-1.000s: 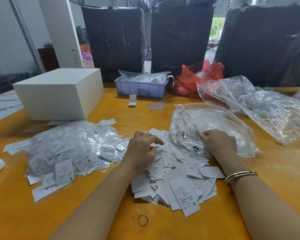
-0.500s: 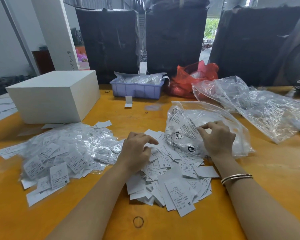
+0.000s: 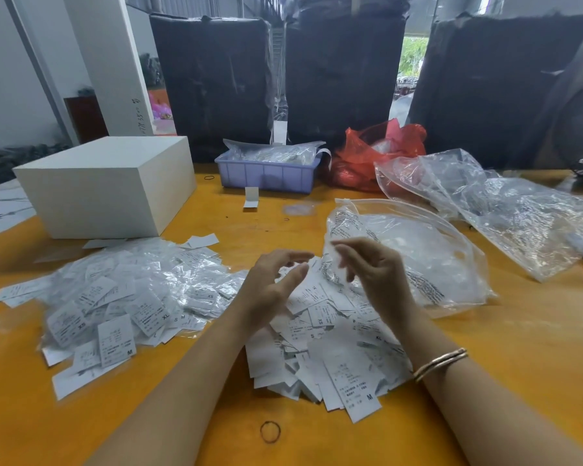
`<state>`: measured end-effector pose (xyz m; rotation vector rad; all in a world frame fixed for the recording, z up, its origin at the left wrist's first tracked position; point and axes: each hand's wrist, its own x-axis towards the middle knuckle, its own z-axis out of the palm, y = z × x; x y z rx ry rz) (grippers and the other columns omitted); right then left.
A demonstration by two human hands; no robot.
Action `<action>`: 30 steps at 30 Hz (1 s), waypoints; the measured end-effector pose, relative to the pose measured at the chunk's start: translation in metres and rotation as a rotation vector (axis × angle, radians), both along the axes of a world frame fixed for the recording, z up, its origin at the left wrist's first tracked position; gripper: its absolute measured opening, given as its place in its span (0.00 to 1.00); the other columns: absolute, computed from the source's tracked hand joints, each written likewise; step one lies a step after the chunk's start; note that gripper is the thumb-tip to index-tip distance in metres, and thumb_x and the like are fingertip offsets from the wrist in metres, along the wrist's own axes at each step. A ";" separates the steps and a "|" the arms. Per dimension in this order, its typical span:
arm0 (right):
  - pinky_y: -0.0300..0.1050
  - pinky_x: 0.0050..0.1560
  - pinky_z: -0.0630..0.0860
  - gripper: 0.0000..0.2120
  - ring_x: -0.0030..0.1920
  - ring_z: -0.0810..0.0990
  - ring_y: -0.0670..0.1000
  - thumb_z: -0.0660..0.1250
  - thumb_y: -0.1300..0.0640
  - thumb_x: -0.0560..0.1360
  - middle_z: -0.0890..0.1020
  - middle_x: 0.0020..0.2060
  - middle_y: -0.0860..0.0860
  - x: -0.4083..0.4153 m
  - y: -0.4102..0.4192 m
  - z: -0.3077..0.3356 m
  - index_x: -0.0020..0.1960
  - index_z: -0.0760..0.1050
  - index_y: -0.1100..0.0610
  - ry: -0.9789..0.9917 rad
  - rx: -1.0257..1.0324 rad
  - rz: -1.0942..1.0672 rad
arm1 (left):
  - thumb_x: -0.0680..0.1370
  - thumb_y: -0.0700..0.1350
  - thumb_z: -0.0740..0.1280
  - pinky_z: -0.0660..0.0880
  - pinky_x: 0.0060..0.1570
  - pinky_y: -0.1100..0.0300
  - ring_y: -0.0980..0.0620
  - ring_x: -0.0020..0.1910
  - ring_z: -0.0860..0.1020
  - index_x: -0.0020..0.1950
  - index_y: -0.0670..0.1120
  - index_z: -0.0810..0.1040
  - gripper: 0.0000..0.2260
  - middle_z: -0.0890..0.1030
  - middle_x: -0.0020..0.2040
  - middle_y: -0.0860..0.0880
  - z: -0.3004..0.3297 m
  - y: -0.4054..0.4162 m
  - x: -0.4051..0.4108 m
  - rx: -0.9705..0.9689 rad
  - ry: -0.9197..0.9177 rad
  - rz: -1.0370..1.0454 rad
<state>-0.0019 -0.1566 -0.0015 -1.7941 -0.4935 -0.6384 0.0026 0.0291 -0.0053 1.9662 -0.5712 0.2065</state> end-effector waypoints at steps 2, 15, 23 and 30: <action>0.35 0.30 0.73 0.05 0.28 0.75 0.45 0.66 0.60 0.73 0.79 0.30 0.49 -0.003 0.015 -0.001 0.48 0.79 0.58 0.108 0.090 0.161 | 0.76 0.57 0.65 0.70 0.46 0.74 0.69 0.51 0.74 0.55 0.58 0.75 0.10 0.77 0.52 0.62 0.004 -0.001 -0.002 -0.051 0.068 -0.067; 0.47 0.63 0.66 0.24 0.61 0.72 0.46 0.64 0.44 0.74 0.75 0.63 0.48 0.002 0.023 -0.013 0.68 0.71 0.52 0.082 -0.955 0.164 | 0.76 0.42 0.68 0.69 0.40 0.62 0.62 0.37 0.79 0.46 0.50 0.75 0.04 0.84 0.38 0.55 0.006 0.010 0.010 -0.639 0.228 0.239; 0.48 0.60 0.69 0.11 0.49 0.80 0.49 0.62 0.53 0.79 0.83 0.49 0.48 -0.006 0.028 -0.012 0.53 0.81 0.55 -0.070 -0.827 0.042 | 0.77 0.41 0.66 0.72 0.46 0.61 0.57 0.40 0.78 0.42 0.51 0.80 0.07 0.82 0.36 0.55 0.004 0.011 0.012 -0.737 0.274 0.246; 0.44 0.51 0.72 0.04 0.38 0.81 0.54 0.64 0.63 0.75 0.83 0.39 0.51 -0.009 0.037 -0.014 0.48 0.78 0.61 -0.202 -0.631 -0.079 | 0.79 0.38 0.61 0.78 0.34 0.61 0.51 0.43 0.84 0.47 0.47 0.78 0.07 0.84 0.41 0.49 0.003 0.012 0.010 -0.774 0.361 0.178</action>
